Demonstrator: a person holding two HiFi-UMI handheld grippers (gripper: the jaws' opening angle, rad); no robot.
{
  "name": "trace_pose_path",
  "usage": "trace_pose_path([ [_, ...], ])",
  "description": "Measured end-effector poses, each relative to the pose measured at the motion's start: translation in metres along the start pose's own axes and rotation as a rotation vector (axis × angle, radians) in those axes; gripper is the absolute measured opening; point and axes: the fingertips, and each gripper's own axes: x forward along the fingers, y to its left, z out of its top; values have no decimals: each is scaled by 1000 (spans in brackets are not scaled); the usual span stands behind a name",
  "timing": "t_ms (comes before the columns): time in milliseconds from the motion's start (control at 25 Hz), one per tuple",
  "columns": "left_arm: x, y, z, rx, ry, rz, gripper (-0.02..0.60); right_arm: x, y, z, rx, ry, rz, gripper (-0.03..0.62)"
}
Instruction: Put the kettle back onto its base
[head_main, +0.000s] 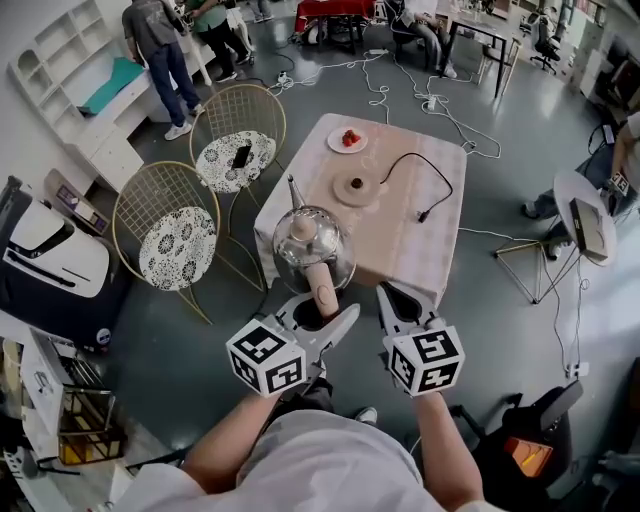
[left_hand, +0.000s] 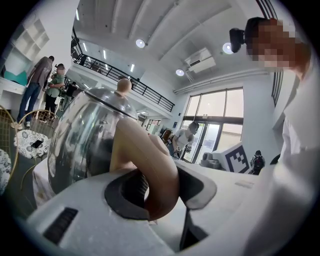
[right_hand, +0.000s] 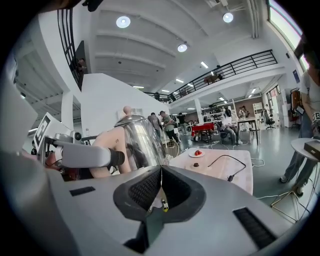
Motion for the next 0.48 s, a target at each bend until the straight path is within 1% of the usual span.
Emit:
trace_pose_path([
  [240,11,39,18,-2,6,-58,147,39,-3,13,-5,22,-46,5],
  [480,13,65,26,-6,25,-113,149,71,0,21,-8,41,-87,5],
])
